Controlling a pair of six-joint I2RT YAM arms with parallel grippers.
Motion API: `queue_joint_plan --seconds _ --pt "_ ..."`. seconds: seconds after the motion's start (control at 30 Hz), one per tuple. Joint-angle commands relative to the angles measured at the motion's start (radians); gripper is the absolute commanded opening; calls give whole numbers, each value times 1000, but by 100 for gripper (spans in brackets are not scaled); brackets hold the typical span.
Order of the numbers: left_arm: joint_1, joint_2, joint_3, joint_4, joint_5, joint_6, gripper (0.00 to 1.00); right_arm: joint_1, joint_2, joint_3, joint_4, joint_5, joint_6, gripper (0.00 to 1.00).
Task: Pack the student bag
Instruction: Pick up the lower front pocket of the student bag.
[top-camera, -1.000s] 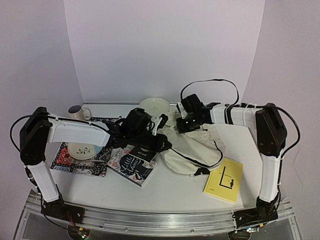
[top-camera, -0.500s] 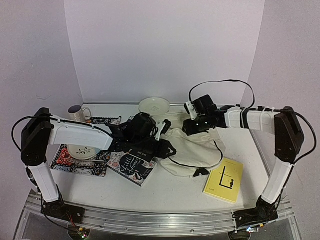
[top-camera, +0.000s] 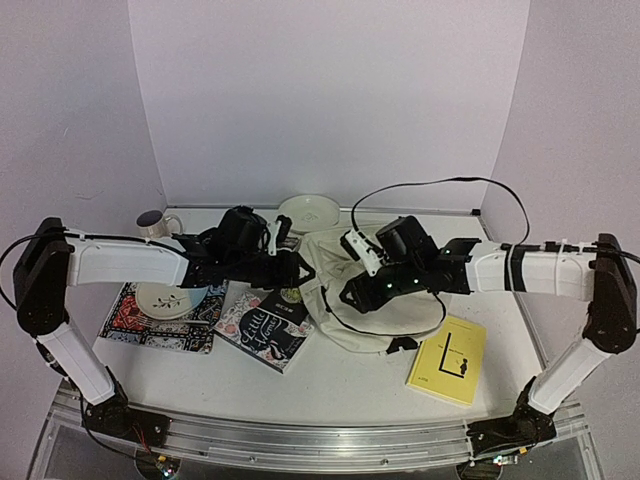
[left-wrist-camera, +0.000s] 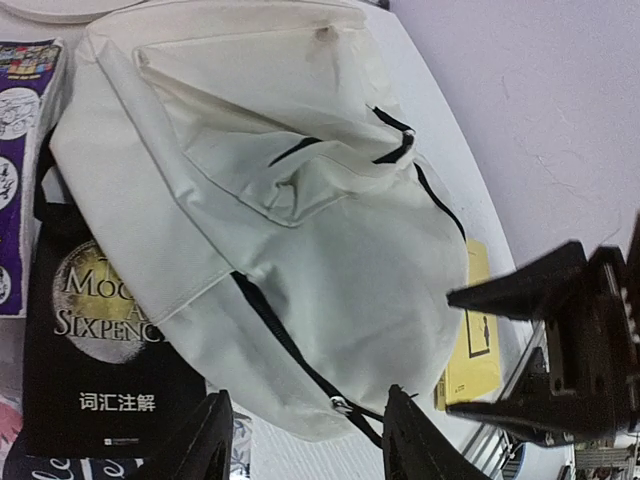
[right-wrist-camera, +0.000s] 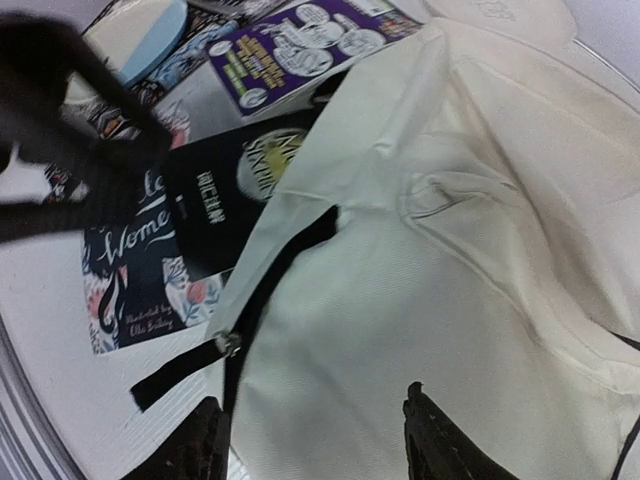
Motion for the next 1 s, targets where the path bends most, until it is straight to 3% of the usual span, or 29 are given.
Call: queue_joint_plan --seconds 0.0,0.27,0.5,0.67,0.87,0.97 --pt "28 -13 -11 13 6 -48 53 60 -37 2 36 -37 -74 62" --pt "32 38 6 13 40 -62 53 97 18 37 35 -40 -90 64" --pt "33 68 13 43 54 -81 53 109 91 84 35 -54 -110 58" --pt "33 93 24 53 85 -90 53 108 142 113 35 -41 -120 41" --pt "33 126 37 62 118 -103 53 109 135 91 35 -18 -120 0" --pt "31 149 43 69 136 -112 53 109 105 67 35 -13 -116 0"
